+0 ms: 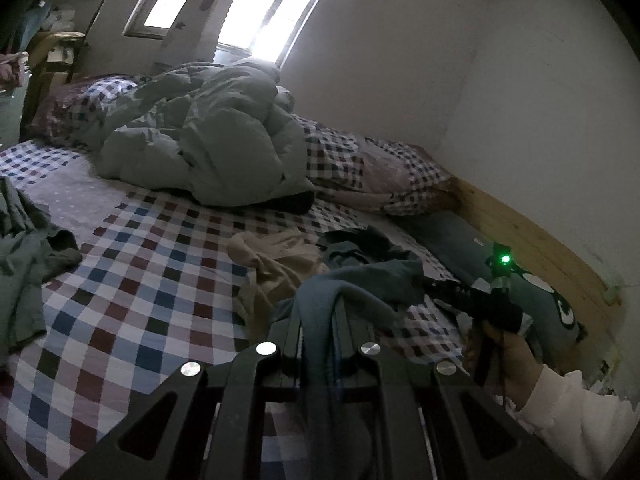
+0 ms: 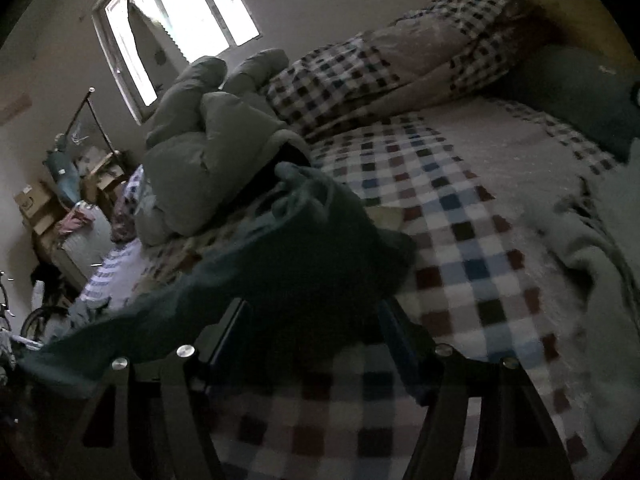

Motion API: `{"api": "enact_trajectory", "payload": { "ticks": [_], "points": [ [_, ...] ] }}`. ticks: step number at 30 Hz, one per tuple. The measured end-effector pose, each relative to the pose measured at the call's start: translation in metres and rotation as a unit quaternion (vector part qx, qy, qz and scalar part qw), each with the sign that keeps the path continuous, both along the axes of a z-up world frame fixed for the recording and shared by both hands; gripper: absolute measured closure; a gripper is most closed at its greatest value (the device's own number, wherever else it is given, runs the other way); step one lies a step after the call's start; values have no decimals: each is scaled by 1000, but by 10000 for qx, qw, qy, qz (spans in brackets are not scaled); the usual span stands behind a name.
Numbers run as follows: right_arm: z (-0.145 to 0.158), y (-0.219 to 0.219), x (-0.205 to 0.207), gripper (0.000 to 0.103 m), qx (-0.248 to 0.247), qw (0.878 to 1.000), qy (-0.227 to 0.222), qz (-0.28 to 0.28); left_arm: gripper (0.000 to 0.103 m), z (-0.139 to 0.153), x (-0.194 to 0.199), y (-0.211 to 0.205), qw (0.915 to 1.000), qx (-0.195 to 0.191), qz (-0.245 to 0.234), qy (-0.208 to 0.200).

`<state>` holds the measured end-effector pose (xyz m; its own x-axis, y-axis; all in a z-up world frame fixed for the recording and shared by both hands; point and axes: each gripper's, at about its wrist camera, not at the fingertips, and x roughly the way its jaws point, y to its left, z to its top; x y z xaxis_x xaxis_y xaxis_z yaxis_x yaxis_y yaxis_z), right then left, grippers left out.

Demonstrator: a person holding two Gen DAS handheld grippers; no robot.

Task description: Fold clothes

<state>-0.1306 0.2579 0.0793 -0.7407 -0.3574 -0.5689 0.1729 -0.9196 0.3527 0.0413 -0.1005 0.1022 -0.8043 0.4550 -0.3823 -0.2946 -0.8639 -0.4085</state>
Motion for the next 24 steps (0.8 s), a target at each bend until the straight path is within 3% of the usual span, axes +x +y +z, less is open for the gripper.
{"api": "enact_trajectory", "payload": {
  "ticks": [2, 4, 9, 12, 16, 24],
  "points": [
    [4, -7, 1, 66, 25, 9999, 57, 155, 93, 1, 0, -2, 10000, -51, 69, -19],
    [8, -14, 6, 101, 171, 9996, 98, 225, 93, 1, 0, -4, 9998, -83, 163, -36],
    [32, -20, 41, 103, 192, 9978, 486, 396, 93, -1, 3, -12, 9992, 210, 322, -102],
    [48, -19, 65, 103, 79, 9963, 666, 534, 93, 0, 6, -9, 9992, 179, 356, -85],
    [53, -18, 77, 103, 174, 9961, 684, 533, 93, 4, 10, -10, 9991, 149, 384, -10],
    [60, 0, 114, 103, -155, 9964, 726, 399, 93, 4, 16, -14, 9986, 245, 463, 11]
  ]
}}
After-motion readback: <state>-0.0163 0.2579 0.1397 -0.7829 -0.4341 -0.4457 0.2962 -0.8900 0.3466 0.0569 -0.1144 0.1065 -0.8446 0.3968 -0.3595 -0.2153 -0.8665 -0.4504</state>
